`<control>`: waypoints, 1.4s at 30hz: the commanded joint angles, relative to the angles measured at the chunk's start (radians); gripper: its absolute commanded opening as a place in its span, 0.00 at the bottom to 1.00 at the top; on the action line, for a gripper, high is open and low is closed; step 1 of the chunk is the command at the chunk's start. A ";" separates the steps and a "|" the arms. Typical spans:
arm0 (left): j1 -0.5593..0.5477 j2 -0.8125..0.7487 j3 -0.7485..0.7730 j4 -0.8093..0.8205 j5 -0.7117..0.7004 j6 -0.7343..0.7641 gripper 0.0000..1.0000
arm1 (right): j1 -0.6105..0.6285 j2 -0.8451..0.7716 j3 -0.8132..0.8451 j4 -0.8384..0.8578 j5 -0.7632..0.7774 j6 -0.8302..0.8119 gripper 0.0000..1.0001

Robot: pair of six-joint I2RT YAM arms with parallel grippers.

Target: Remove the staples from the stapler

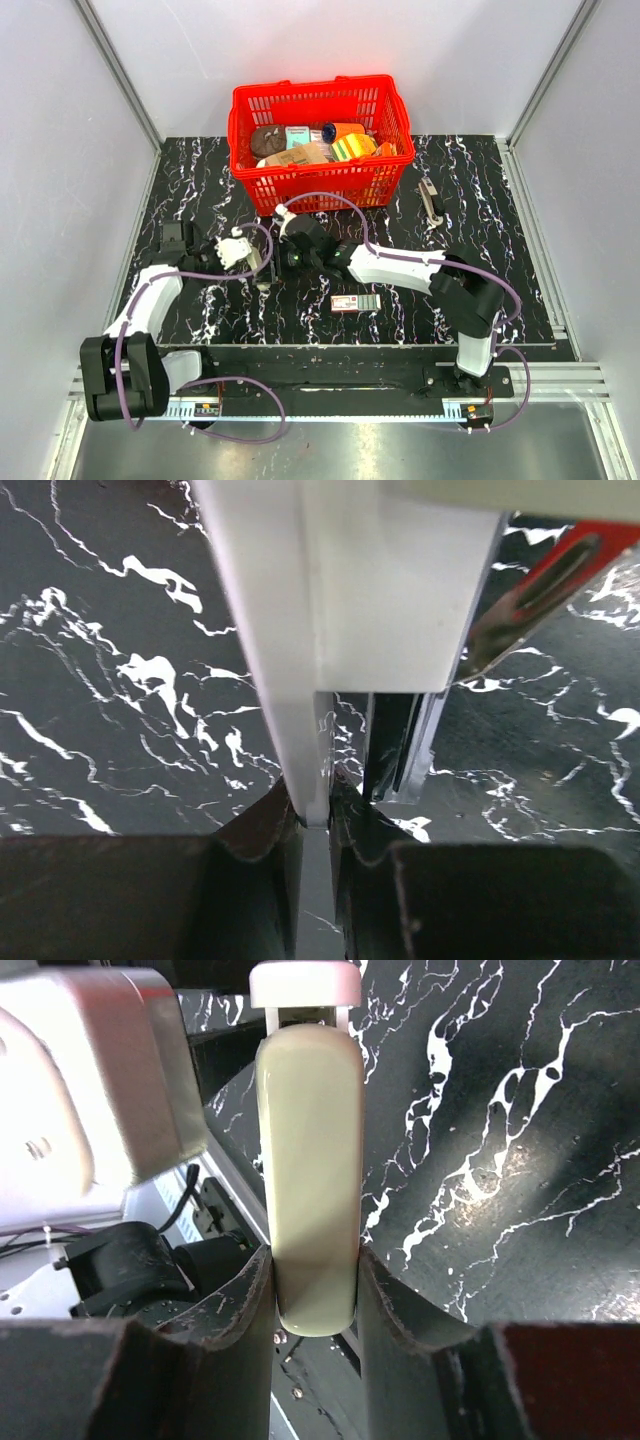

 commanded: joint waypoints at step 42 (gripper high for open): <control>-0.145 -0.295 -0.344 1.067 -0.219 0.359 0.00 | 0.007 0.074 0.155 -0.537 0.240 -0.386 0.00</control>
